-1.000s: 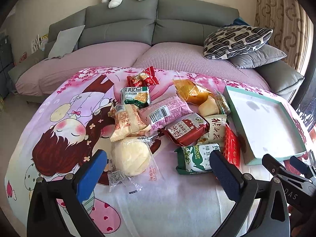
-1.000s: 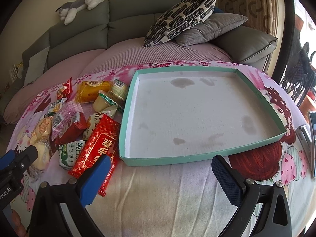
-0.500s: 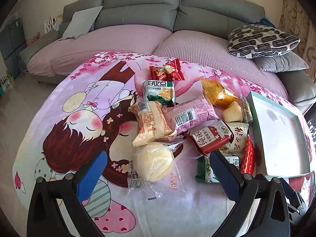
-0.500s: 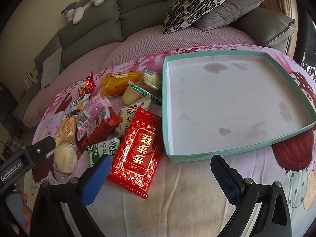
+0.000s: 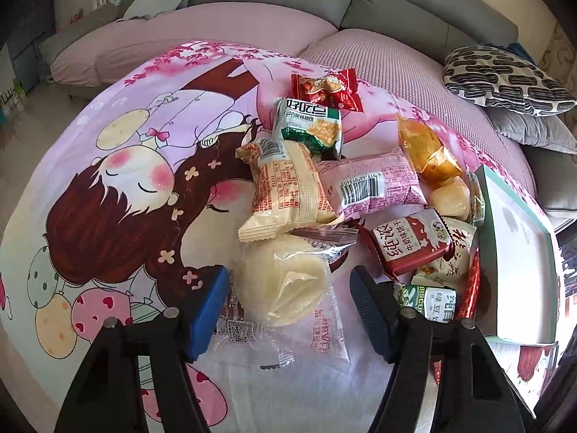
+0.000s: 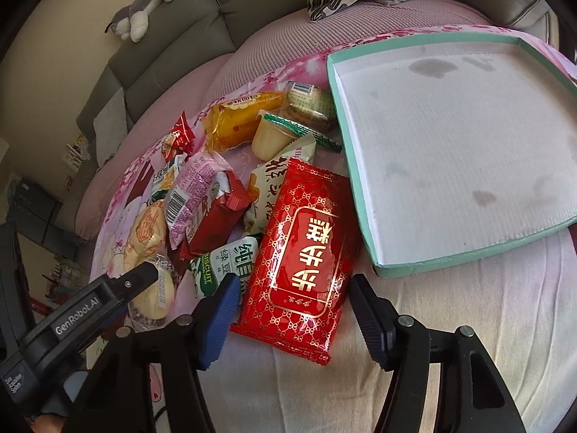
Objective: Organize snacks
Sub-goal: 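Grasp the red gold-lettered pack with the right tool while the left tool grasps the bread bun, then carry both packs into the tray and open both tools to release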
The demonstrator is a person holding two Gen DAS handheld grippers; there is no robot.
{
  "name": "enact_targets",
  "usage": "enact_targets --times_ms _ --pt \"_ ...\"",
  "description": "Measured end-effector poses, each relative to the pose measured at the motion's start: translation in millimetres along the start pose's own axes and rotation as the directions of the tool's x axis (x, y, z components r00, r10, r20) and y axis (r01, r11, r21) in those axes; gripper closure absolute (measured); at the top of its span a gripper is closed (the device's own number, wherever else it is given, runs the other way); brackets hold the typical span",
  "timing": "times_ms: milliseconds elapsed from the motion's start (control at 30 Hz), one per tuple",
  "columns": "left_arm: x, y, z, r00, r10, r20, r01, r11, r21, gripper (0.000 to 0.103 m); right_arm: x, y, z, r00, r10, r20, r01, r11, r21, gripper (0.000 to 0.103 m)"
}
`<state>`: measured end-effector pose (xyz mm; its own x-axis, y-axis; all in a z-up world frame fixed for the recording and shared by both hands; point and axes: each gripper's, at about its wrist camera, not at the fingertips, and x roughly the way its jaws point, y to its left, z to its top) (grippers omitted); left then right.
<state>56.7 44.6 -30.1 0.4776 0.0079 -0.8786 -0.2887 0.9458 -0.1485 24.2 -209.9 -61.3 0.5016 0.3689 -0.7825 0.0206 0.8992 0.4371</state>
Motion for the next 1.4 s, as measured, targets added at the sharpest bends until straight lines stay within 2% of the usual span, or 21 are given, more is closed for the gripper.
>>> enact_targets --times_ms 133,300,433,667,933,1100,1233,1300,1400 --pt "3.5 5.2 -1.3 1.0 0.004 0.002 -0.004 1.0 -0.008 0.046 1.4 0.1 1.9 1.0 -0.003 0.002 0.003 1.0 0.005 0.046" --pt "0.1 7.5 -2.0 1.0 -0.008 0.016 0.008 1.0 -0.008 0.051 -1.8 2.3 1.9 1.0 -0.007 0.009 0.007 1.0 -0.013 0.051" --pt "-7.1 11.0 -2.0 0.999 -0.017 0.031 0.018 1.0 -0.017 0.053 -8.2 5.1 2.9 0.999 0.018 0.026 -0.018 1.0 -0.019 0.054" --pt "-33.5 10.0 2.2 0.994 -0.048 0.099 0.05 0.999 -0.019 0.053 -33.0 19.6 5.2 0.989 0.098 0.113 -0.089 0.993 -0.082 0.054" --pt "-73.6 -2.2 11.9 0.974 -0.105 0.203 0.105 0.994 0.007 0.053 -56.3 27.6 11.0 0.969 0.112 0.221 -0.082 0.987 -0.141 0.054" --pt "-83.0 -21.3 21.4 0.961 -0.148 0.232 0.143 0.989 0.039 0.053 -61.7 24.4 16.4 0.961 0.036 0.274 0.01 0.986 -0.166 0.054" --pt "-81.2 -50.9 28.3 0.951 -0.196 0.238 0.178 0.979 0.094 0.053 -68.2 4.8 26.2 0.949 -0.016 0.315 0.057 0.991 -0.121 0.054" --pt "-78.3 -68.1 30.3 0.946 -0.226 0.233 0.202 0.972 0.121 0.053 -73.0 -6.7 31.7 0.935 -0.074 0.347 0.115 0.989 -0.097 0.054" --pt "-72.4 -97.9 30.1 0.935 -0.274 0.226 0.239 0.956 0.171 0.053 -82.7 -29.6 40.3 0.897 -0.189 0.399 0.226 0.973 -0.047 0.054"
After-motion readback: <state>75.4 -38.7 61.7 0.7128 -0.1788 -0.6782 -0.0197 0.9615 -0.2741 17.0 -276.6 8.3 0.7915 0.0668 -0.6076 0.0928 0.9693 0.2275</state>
